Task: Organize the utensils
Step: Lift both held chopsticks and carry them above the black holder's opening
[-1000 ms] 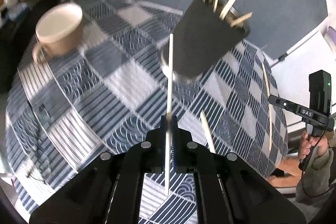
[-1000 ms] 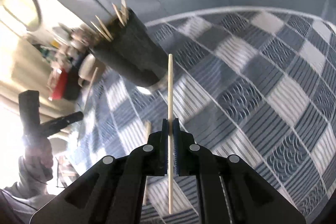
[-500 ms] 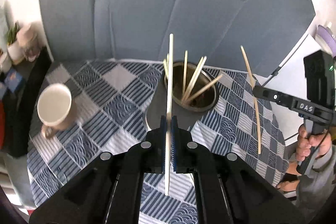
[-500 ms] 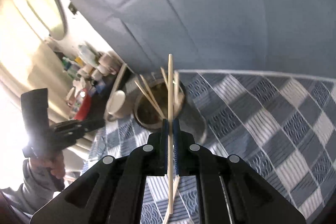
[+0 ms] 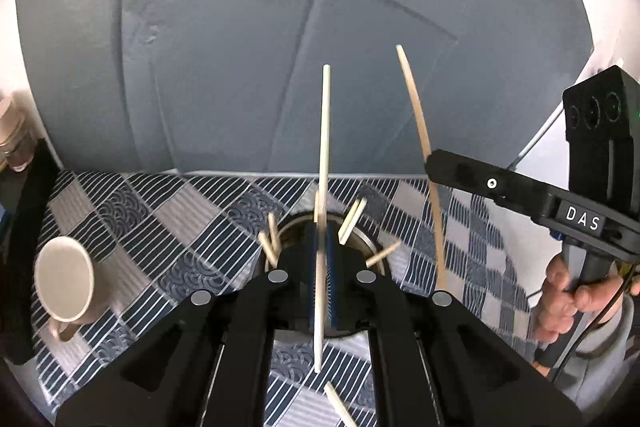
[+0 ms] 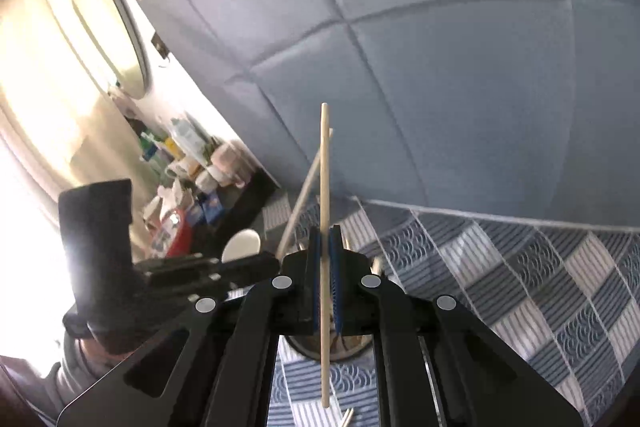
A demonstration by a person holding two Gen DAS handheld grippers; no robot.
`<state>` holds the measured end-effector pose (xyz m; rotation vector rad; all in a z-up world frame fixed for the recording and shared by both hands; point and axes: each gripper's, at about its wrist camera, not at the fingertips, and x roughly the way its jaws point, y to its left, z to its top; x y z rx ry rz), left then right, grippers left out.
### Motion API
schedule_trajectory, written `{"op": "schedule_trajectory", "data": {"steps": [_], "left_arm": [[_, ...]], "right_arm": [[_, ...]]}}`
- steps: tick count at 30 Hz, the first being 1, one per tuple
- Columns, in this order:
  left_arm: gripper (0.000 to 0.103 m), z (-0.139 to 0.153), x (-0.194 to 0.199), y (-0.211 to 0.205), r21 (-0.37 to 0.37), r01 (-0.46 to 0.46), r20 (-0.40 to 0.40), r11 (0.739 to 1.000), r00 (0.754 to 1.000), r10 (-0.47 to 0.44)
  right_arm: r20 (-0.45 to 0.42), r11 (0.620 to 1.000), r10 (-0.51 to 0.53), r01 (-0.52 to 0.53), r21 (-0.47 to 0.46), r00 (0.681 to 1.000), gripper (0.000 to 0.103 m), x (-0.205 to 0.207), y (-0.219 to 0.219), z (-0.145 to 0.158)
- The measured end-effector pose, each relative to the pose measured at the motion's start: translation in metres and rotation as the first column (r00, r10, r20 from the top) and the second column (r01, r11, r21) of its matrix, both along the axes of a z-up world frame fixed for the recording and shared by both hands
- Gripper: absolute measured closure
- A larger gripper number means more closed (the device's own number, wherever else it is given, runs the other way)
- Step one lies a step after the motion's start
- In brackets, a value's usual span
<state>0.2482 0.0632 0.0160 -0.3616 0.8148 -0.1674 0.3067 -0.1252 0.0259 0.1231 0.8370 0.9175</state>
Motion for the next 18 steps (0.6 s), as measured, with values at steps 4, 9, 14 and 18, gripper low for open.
{"op": "schedule_trajectory", "data": {"steps": [4, 9, 14, 18], "left_arm": [[0.098, -0.009, 0.009, 0.0, -0.017, -0.004, 0.02, 1.0, 1.0, 0.004], [0.098, -0.022, 0.017, 0.0, -0.089, 0.014, 0.073, 0.996, 0.997, -0.007], [0.098, -0.031, 0.019, -0.003, -0.103, 0.027, 0.155, 0.994, 0.988, -0.01], [0.098, -0.039, 0.017, -0.01, -0.067, 0.029, 0.218, 0.997, 0.976, -0.014]], "right_arm": [[0.037, 0.999, -0.024, 0.023, 0.035, 0.999, 0.098, 0.009, 0.006, 0.0], [0.056, 0.998, -0.021, 0.018, 0.058, 0.998, 0.098, 0.017, 0.014, -0.01], [0.032, 0.996, -0.036, 0.033, 0.082, 0.999, 0.098, 0.026, 0.016, -0.028], [0.049, 0.994, -0.047, 0.042, 0.098, 0.998, 0.098, 0.024, 0.017, -0.042]]}}
